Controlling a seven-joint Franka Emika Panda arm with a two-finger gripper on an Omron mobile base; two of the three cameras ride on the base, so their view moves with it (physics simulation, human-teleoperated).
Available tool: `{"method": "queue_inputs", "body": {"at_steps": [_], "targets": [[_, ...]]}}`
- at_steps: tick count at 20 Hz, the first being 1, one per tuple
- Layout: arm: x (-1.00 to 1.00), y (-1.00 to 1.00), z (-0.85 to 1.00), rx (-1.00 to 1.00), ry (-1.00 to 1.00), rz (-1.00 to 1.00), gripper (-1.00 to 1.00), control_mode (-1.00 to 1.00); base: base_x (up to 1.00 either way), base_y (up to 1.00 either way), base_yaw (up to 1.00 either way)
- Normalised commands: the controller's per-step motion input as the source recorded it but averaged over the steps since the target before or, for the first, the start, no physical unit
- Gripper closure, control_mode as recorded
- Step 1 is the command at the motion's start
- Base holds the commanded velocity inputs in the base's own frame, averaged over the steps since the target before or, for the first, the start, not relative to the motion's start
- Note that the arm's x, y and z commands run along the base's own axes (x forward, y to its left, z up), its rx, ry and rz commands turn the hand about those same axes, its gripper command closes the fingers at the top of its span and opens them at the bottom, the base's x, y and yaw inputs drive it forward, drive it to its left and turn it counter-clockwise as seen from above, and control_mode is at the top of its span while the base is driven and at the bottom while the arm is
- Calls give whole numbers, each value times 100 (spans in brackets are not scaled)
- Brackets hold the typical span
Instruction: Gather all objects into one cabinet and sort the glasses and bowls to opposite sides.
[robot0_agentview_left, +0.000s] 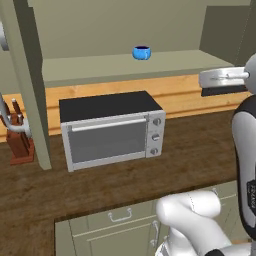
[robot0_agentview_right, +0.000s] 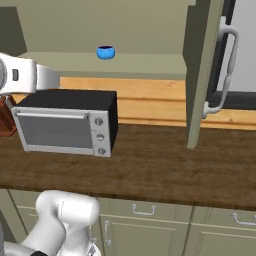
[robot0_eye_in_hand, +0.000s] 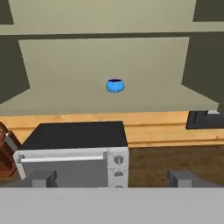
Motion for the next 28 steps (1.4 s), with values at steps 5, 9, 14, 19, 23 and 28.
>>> {"method": "queue_inputs", "body": {"at_steps": [5, 9, 14, 19, 23, 28], "targets": [[-25, 28, 26, -7, 0, 2, -100, -100, 0, 0, 0], [4, 33, 30, -4, -14, -1, -100, -100, 0, 0, 0], [10, -1, 78, 0, -12, 0, -100, -100, 0, 0, 0], [27, 15, 14, -2, 10, 2, -100, -100, 0, 0, 0], [66, -1, 0, 0, 15, 4, -100, -100, 0, 0, 0], [43, -23, -3, 0, 0, 0, -100, -100, 0, 0, 0]]}}
